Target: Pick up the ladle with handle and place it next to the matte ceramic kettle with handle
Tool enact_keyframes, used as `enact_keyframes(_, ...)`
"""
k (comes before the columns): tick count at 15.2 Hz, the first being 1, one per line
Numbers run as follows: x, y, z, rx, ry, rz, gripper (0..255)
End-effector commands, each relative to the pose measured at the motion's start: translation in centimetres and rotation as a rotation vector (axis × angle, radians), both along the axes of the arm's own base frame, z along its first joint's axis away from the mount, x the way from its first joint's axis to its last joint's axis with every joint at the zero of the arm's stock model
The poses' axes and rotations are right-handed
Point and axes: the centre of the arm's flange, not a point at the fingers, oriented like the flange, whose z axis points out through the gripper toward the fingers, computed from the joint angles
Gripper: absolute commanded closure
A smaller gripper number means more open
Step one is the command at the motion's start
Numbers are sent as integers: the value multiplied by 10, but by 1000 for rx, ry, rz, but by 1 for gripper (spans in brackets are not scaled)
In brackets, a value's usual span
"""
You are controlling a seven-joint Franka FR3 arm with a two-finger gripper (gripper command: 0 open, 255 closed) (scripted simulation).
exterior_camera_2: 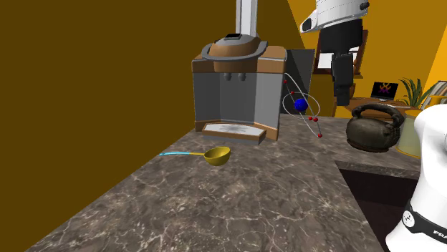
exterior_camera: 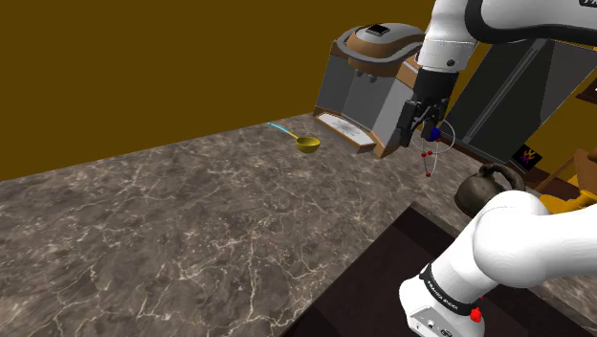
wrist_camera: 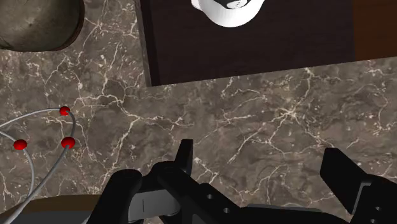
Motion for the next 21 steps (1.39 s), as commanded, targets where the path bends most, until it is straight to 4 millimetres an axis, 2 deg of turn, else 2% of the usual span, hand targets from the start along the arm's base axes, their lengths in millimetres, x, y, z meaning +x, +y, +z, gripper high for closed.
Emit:
enact_keyframes(1, 0, 0, 0, 0, 0, 0, 0)
enact_keyframes(11, 110, -26, -59, 71, -40, 45, 0)
enact_keyframes(21, 223, -43, -116, 142, -81, 89, 0)
